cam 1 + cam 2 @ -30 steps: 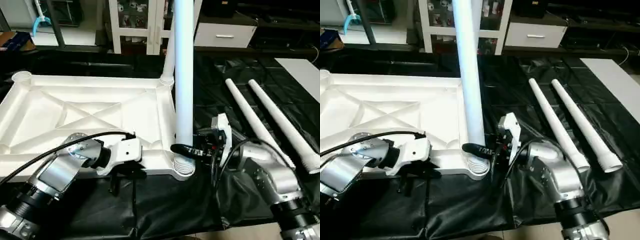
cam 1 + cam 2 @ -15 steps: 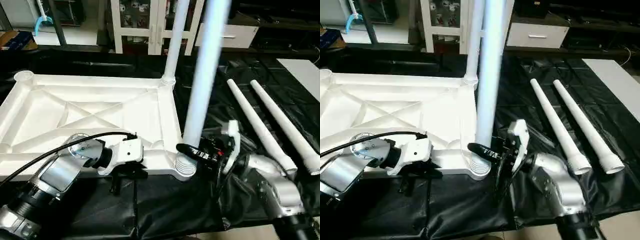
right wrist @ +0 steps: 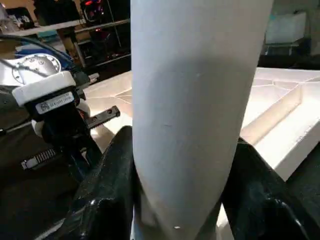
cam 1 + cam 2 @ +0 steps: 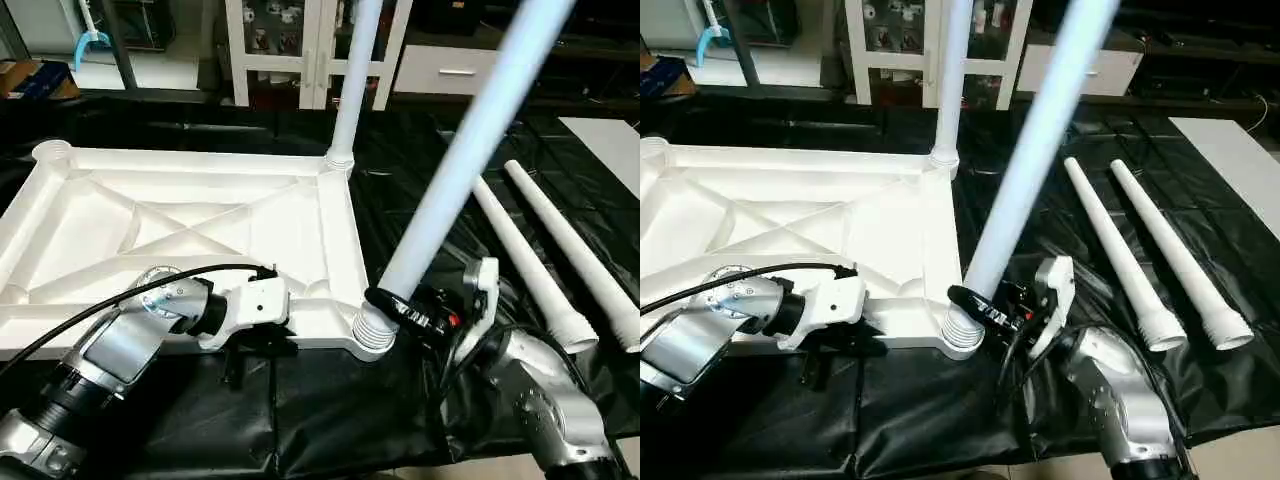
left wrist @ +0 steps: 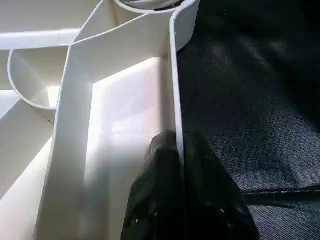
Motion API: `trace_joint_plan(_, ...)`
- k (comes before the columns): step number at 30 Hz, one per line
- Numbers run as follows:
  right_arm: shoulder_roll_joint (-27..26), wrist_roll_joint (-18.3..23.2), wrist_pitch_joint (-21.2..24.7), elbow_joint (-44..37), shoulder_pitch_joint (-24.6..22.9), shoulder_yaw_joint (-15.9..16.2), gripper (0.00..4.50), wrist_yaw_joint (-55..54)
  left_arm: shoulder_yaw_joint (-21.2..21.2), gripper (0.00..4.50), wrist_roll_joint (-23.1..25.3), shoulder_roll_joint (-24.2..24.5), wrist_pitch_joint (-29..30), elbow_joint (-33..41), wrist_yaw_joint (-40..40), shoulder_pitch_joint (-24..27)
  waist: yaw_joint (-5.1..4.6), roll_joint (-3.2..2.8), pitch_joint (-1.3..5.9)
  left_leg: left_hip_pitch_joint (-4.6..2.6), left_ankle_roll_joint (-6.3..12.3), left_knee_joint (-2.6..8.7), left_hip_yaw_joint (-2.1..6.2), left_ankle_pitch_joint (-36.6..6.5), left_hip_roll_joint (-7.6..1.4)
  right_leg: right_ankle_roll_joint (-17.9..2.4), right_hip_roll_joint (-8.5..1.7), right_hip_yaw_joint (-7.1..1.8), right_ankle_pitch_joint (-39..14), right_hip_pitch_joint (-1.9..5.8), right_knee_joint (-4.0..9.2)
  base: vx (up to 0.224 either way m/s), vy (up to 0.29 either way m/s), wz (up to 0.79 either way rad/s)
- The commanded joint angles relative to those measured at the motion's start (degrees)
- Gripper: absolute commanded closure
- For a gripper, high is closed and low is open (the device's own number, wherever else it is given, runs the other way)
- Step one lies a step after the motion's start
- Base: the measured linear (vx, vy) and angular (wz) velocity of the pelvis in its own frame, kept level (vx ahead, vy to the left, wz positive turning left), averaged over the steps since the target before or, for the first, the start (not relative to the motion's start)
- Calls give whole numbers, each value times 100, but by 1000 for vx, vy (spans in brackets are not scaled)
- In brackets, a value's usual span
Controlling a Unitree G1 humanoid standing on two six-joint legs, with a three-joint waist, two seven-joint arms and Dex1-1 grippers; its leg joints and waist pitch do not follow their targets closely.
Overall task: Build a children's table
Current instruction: Insert table leg to table base
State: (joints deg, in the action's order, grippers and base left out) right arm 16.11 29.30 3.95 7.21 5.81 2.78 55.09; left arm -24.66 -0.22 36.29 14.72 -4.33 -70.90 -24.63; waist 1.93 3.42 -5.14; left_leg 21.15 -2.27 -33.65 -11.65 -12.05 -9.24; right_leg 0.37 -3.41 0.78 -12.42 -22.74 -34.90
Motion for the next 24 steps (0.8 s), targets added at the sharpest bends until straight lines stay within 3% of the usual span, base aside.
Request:
trace_joint_plan(1,123,-421,-43,399,-257,-287,264,-442,-155,448,4,-28,-94,-182,-99,93,-64,-18,153,-127,-102,575,261,-2003,-480,-821,-526,-317,-2773,-35,626,0,0,0)
trace_joint_plan(6,39,-628,-478,530,-437,-299,264,-652,-151,448,34,-52,-110,-190,-93,92,-73,-10,132,-132,-108,580,270,-2135,-474,-753,-530,-321,-3012,-58,653,0,0,0)
trace_joint_plan(9,116,-1002,-834,672,-468,-109,264,-751,-151,448,44,-54,-122,-203,-94,88,-88,-14,124,-125,-146,601,296,-2255,-478,-668,-535,-311,-3234,-61,669,0,0,0)
trace_joint_plan(12,177,-1143,-773,718,-470,41,264,-726,-156,448,54,-58,-124,-210,-94,82,-109,-10,136,-126,-157,621,307,-2284,-473,-643,-527,-299,-3216,-41,678,0,0,0)
trace_joint_plan(14,244,-1195,-615,729,-465,149,264,-676,-163,448,65,-64,-121,-211,-88,76,-106,-19,158,-130,-111,635,285,-2061,-474,-717,-513,-296,-2813,-19,672,0,0,0)
trace_joint_plan(16,296,-1225,-523,741,-458,226,264,-628,-166,448,72,-66,-123,-218,-87,71,-109,-9,149,-126,-92,634,275,-2042,-475,-754,-510,-297,-2731,-19,669,0,0,0)
trace_joint_plan(18,330,-1241,-518,779,-455,292,264,-551,-163,448,81,-72,-126,-225,-91,70,-107,-8,150,-147,-101,628,270,-2127,-478,-780,-519,-302,-2795,-28,680,0,0,0)
trace_joint_plan(19,383,-1286,-452,819,-452,376,264,-481,-163,448,87,-77,-123,-229,-97,69,-112,20,156,-146,-97,623,269,-2129,-477,-776,-518,-301,-2822,-21,681,0,0,0)
trace_joint_plan(24,507,-1416,-516,908,-441,601,264,-269,-168,448,102,-84,-129,-239,-100,70,-110,16,141,-163,-103,620,280,-2265,-477,-725,-534,-308,-3081,-37,708,0,0,0)
